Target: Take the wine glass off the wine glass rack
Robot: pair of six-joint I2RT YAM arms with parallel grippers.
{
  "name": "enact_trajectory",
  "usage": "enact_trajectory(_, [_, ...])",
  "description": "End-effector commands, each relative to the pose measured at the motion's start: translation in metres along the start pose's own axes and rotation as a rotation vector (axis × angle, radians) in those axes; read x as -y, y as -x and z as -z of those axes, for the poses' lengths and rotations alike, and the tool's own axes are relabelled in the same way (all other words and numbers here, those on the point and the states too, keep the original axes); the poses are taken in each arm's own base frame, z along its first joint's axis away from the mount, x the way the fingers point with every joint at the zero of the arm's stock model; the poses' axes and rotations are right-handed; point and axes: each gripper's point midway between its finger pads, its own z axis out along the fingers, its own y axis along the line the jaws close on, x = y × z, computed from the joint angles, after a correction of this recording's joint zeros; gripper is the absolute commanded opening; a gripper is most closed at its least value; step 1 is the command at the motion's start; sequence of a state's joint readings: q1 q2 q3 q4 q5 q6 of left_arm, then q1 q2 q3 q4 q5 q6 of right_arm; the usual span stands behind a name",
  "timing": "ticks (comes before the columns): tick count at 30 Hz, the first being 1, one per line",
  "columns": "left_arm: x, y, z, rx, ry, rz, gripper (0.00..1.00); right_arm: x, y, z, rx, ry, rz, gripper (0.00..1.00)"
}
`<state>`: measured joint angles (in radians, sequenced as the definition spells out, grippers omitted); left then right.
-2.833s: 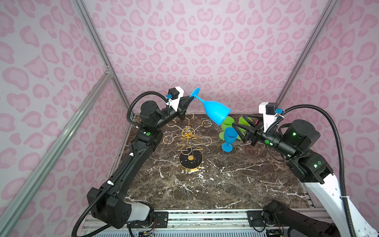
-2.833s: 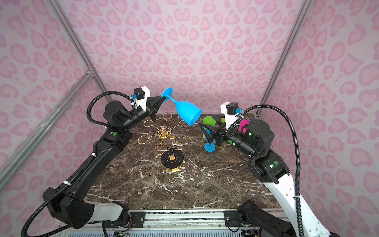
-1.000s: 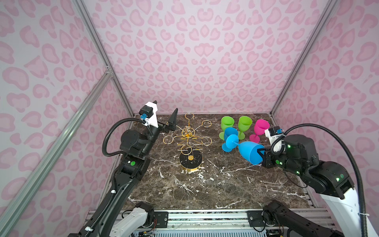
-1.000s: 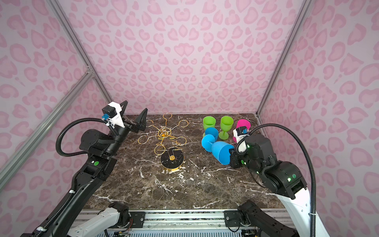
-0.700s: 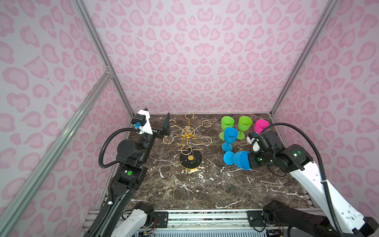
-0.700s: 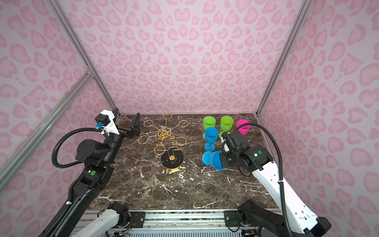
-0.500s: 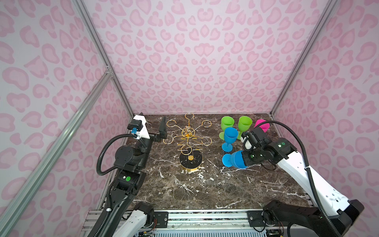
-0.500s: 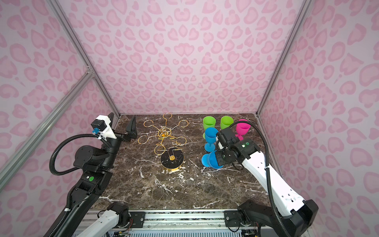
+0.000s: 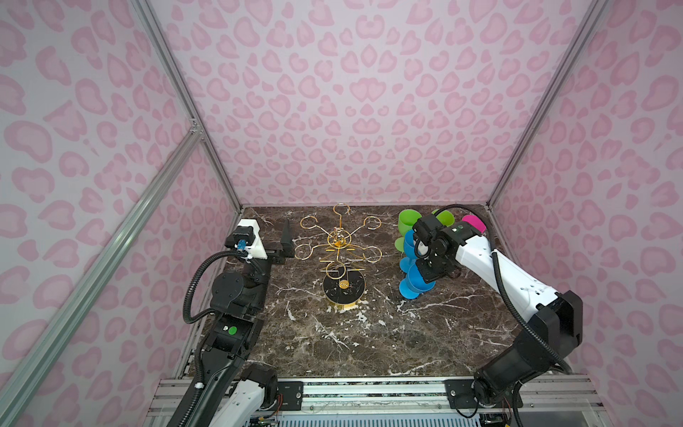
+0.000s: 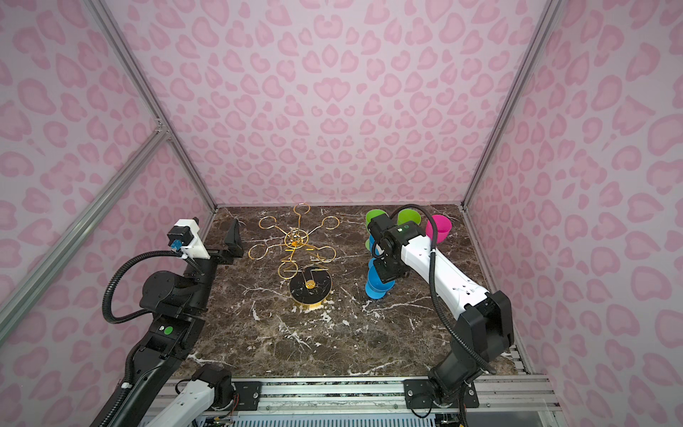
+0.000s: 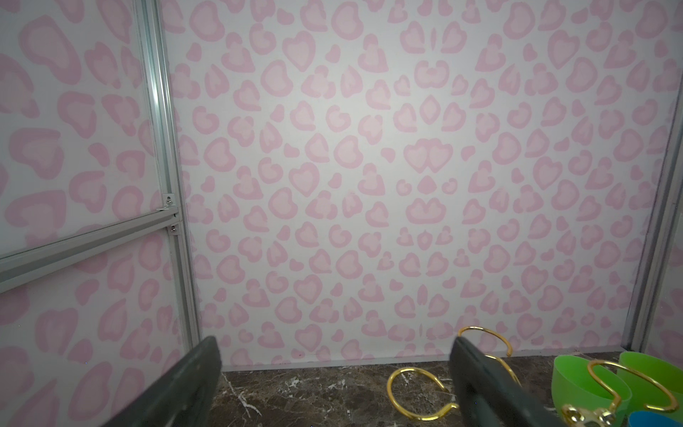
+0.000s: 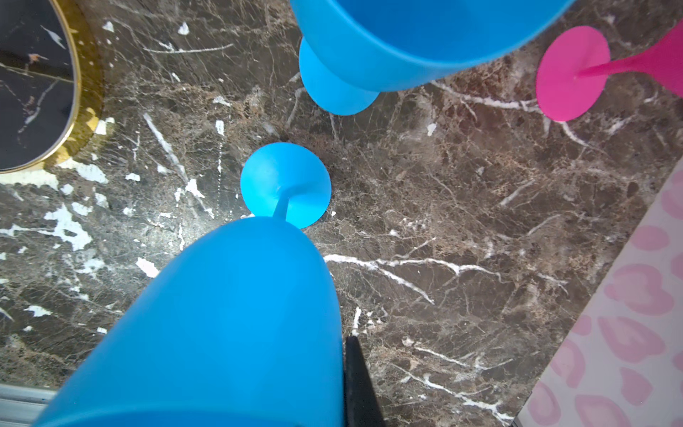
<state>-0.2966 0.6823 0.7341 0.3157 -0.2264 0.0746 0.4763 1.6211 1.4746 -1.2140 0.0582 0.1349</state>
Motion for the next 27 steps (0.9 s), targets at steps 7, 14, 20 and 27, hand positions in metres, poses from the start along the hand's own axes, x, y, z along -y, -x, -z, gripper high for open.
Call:
enact_trajectory(7, [-0.013, -0.01, -0.001, -0.002, 0.063, 0.01, 0.97, -0.003, 0.016, -0.001, 0.007, 0.053, 0.012, 0.24])
enact_trajectory(14, [-0.033, -0.019, 0.004, 0.011, 0.127, 0.081, 0.97, 0.002, 0.027, 0.03, 0.114, 0.09, -0.023, 0.37])
enact_trajectory(20, [-0.055, -0.038, 0.004, 0.005, 0.158, 0.205, 0.97, 0.021, 0.044, 0.099, 0.396, 0.149, -0.107, 0.54])
enact_trajectory(27, [-0.068, -0.105, -0.001, -0.095, 0.211, 0.173, 0.97, 0.072, 0.046, 0.113, 0.737, 0.15, -0.293, 0.98])
